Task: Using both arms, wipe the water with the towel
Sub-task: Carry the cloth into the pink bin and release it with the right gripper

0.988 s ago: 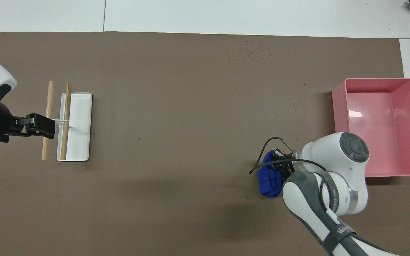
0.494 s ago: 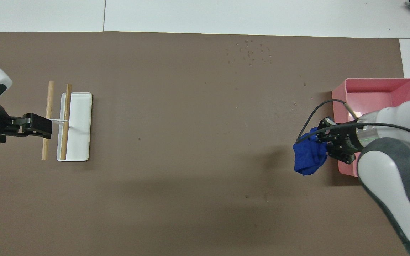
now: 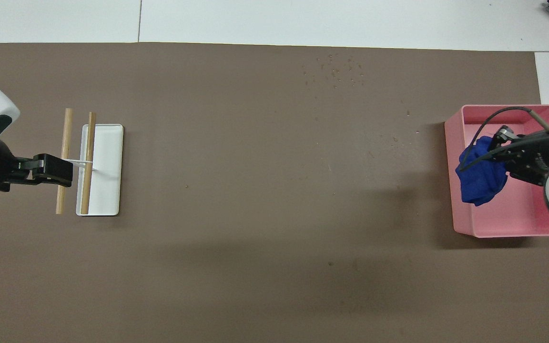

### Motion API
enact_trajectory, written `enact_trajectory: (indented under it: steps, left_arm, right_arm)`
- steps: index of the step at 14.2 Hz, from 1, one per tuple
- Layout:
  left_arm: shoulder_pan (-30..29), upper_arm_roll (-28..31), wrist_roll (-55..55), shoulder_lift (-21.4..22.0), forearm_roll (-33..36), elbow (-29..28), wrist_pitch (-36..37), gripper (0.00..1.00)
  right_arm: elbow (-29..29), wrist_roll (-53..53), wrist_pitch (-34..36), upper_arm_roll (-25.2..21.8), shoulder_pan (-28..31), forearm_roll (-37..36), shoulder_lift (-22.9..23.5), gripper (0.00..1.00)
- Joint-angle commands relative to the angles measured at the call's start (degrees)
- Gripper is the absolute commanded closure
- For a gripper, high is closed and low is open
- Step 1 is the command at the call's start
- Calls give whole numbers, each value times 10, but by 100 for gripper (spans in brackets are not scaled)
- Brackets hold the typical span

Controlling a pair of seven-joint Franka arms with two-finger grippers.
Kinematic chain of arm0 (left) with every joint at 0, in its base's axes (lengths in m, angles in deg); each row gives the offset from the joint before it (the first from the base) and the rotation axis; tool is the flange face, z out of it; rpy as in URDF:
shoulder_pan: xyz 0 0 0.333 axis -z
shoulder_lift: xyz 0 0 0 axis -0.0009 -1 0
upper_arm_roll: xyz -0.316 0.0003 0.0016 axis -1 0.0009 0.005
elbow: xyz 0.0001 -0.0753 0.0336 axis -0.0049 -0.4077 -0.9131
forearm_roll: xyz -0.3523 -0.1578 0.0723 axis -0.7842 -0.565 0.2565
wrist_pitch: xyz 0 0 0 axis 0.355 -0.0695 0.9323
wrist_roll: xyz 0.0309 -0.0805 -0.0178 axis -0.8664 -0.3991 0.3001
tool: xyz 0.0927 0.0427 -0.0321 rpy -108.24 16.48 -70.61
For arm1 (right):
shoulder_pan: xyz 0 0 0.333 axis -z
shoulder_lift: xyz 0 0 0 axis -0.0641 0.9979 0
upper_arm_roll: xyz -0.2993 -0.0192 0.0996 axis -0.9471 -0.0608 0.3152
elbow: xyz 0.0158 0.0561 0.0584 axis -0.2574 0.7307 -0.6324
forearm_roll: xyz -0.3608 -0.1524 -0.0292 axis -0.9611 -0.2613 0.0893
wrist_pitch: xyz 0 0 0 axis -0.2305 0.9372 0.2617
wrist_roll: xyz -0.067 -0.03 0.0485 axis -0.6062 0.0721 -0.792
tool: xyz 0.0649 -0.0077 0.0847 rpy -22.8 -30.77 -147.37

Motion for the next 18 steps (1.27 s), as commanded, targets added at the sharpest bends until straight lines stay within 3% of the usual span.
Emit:
enact_trajectory:
  steps: [1, 3, 6, 8, 11, 13, 14, 18]
  left_arm:
    - [4, 6, 1, 9, -1, 16, -18, 0]
    - [-1, 12, 0, 31, -3, -30, -27, 0]
    - [-9, 14, 5, 33, -42, -29, -64, 0]
    - [-10, 15, 6, 41, -43, -62, -99, 0]
    - [-9, 14, 8, 55, -46, -87, -92, 0]
    - [-9, 14, 11, 53, -52, -77, -66, 0]
    - [-9, 15, 12, 51, -67, -71, -62, 0]
    - [-9, 14, 13, 51, -67, -70, -48, 0]
  right_arm:
    - [-22, 113, -23, 6, 57, -13, 45, 100]
    - [-12, 169, -54, 6, 85, -20, 67, 100]
    - [47, 228, -99, 6, 112, -36, 73, 100]
    - [76, 241, -104, 6, 123, -36, 70, 100]
    - [106, 245, -93, 6, 124, -36, 58, 100]
    - [101, 259, -71, 6, 124, -36, 58, 10]
    - [93, 261, -70, 7, 123, -36, 57, 0]
    - [33, 301, -42, 14, 115, -39, 37, 0]
